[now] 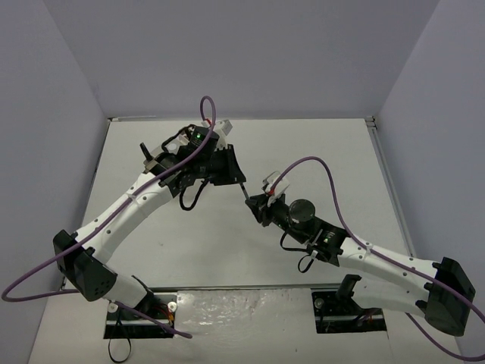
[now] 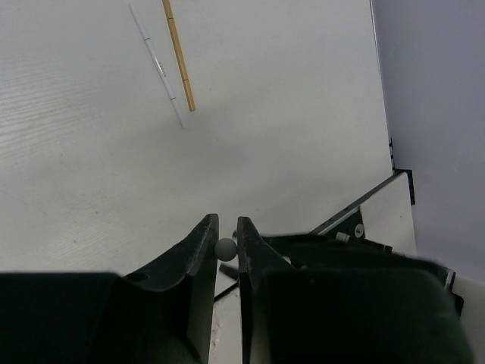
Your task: Organize the makeup
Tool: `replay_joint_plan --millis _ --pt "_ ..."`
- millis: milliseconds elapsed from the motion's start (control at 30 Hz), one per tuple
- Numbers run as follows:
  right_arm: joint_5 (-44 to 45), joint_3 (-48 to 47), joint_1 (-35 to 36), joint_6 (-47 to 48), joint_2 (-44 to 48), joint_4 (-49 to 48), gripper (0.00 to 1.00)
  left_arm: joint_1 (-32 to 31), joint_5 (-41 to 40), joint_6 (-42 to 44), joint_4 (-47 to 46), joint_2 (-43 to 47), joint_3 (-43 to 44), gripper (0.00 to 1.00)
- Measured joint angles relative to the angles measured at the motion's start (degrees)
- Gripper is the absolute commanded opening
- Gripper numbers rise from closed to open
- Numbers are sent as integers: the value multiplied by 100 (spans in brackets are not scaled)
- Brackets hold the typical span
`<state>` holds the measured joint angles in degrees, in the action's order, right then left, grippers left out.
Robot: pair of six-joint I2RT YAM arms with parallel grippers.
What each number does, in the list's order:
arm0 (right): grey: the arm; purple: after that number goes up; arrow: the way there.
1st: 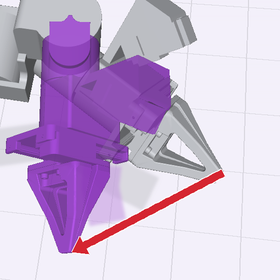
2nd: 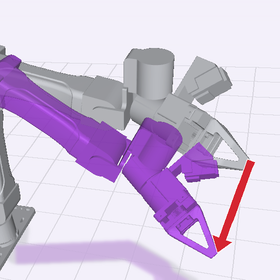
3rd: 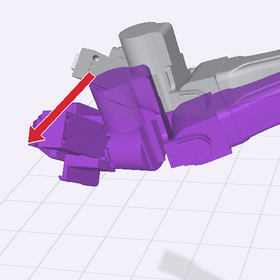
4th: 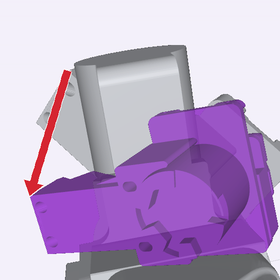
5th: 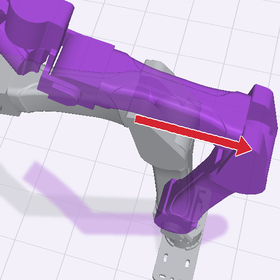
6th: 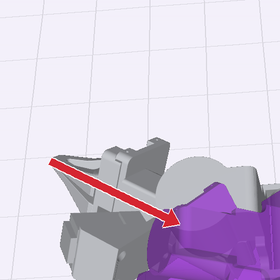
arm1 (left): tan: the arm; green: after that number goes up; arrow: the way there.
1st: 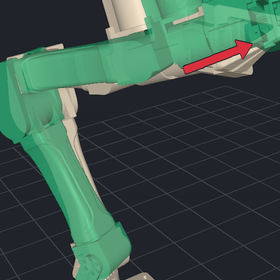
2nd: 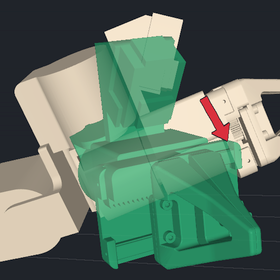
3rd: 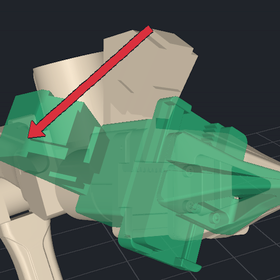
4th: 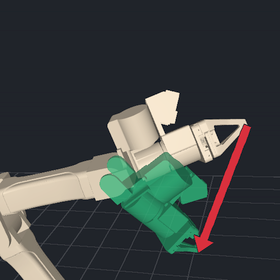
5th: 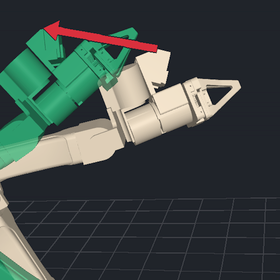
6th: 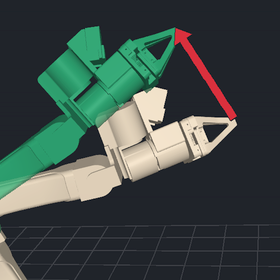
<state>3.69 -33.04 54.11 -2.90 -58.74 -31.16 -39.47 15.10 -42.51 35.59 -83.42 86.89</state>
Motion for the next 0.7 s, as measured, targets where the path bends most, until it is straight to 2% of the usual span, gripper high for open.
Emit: replay_joint_plan --millis 67,167,300,400,700 --pt "19 0 0 2 17 -18 76 -20 -14 8 0 0 -2 0" --pt "115 0 0 -30 82 -16 94 -49 -170 102 17 6 -2 0" --pt "377 0 0 -97 207 138 100 8 -742 469 178 79 -2 0" --pt "608 0 0 -169 345 360 100 444 -1134 779 291 223 -2 0" --pt "1267 7 0 -374 814 830 100 2927 -1832 1573 -64 590 -36 0"
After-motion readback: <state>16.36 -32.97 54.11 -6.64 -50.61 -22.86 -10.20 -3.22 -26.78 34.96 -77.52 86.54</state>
